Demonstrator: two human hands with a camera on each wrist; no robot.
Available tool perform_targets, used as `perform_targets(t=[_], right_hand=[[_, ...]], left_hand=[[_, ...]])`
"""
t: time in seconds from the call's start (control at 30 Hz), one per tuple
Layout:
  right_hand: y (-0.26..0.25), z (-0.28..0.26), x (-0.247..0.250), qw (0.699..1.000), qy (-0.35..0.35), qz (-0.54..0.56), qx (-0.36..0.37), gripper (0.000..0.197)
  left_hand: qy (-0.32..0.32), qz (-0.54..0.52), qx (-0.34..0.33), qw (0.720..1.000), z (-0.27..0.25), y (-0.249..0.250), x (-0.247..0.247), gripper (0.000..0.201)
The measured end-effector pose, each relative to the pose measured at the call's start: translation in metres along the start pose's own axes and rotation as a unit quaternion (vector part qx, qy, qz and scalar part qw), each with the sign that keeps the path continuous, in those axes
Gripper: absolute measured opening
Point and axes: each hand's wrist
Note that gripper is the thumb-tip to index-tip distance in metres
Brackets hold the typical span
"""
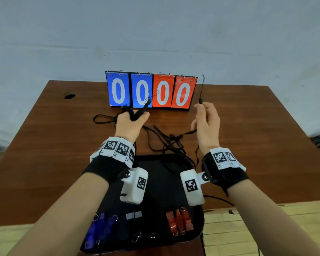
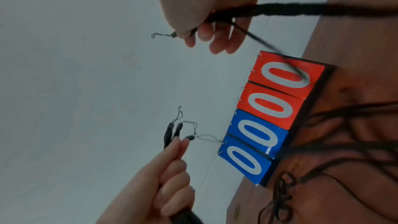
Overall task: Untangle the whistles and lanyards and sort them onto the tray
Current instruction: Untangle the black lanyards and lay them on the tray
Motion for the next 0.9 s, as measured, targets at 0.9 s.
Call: perform_targets(t=[0.9], right_hand=[[-0.034,-0.033,-0.079,0.937,-0.343,0.025,-0.056,0.014]], left_hand=[[-0.040,-0.094,0.003,0.995,-0.001,0.000,0.021,0.031]])
Point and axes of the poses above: each hand's wrist, its own z-axis towards the middle knuckle, its own x-axis out of the back of the hand, y = z × x, and after that the axes turned 9 degrees about -z, right-handed
